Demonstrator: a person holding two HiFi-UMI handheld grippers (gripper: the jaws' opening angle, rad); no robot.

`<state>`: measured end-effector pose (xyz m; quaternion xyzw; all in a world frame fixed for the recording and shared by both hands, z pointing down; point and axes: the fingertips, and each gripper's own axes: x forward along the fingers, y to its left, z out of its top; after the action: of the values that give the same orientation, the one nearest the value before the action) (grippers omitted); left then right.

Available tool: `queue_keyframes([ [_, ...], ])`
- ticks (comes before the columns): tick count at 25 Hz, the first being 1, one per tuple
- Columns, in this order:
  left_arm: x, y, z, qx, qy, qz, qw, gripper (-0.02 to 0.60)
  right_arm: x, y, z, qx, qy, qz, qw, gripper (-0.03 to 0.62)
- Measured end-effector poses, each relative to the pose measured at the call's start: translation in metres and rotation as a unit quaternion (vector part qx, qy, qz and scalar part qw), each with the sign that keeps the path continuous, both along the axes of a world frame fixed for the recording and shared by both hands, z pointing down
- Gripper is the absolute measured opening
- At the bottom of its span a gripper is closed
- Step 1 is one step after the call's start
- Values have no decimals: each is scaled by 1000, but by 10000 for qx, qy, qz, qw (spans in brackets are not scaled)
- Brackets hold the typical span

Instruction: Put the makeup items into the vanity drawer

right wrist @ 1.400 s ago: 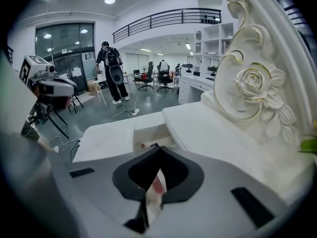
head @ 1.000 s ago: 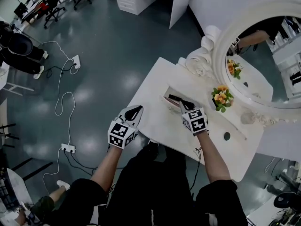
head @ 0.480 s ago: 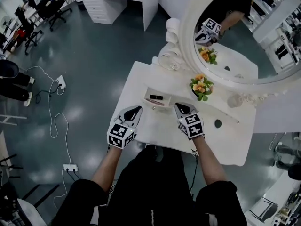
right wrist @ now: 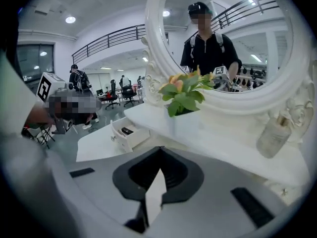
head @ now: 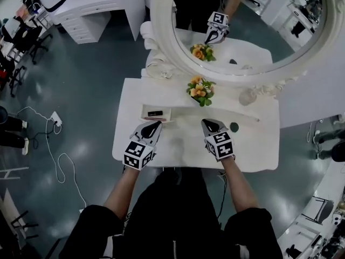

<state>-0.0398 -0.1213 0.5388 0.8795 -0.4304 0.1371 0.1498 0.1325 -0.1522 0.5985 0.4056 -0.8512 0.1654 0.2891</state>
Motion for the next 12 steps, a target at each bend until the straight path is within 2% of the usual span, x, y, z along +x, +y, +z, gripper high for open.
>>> queue_keyframes([
  [12,76,-12,9,-133,-2,835,9964,21,106,27,19,-164,84,1123,9935,5],
])
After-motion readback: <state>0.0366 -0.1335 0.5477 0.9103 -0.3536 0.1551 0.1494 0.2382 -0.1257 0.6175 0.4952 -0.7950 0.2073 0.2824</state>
